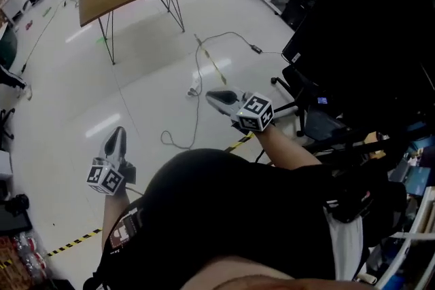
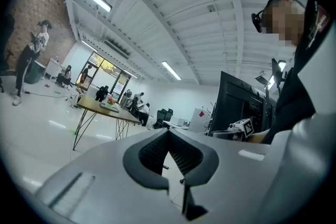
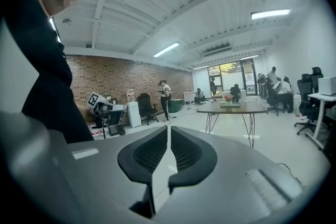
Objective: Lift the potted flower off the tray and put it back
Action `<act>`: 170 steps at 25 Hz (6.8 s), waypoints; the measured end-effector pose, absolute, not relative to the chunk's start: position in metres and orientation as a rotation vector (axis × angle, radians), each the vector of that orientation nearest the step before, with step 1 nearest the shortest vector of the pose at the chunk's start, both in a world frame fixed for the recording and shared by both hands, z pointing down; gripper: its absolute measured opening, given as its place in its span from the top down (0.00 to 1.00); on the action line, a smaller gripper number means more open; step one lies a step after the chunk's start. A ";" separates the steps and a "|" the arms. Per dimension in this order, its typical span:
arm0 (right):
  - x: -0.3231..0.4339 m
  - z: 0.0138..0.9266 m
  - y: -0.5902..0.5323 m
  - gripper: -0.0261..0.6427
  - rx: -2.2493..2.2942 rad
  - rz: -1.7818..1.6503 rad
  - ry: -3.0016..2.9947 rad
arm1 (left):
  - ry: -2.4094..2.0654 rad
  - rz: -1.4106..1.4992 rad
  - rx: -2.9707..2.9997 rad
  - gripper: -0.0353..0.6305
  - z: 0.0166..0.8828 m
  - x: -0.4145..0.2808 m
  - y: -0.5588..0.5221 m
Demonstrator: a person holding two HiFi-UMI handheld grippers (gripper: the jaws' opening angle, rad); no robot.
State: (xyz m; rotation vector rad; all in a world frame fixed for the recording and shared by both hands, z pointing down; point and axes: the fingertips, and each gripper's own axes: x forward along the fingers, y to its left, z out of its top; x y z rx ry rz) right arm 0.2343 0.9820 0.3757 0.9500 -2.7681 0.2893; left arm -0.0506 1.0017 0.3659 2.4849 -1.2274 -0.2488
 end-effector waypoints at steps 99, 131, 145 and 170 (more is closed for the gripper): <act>0.133 0.460 -0.308 0.88 0.768 0.415 -2.817 | -1.187 0.051 2.517 0.96 0.468 -0.115 -0.239; 0.193 0.566 -0.386 0.86 0.826 0.573 -2.710 | -0.469 0.872 2.896 0.12 0.678 -0.015 -0.445; 0.212 0.573 -0.382 0.86 0.848 0.588 -2.689 | -0.407 0.919 2.921 0.14 0.716 0.026 -0.447; 0.040 0.571 -0.392 0.86 0.575 0.524 -2.716 | -0.692 0.949 2.884 0.14 0.660 -0.233 -0.404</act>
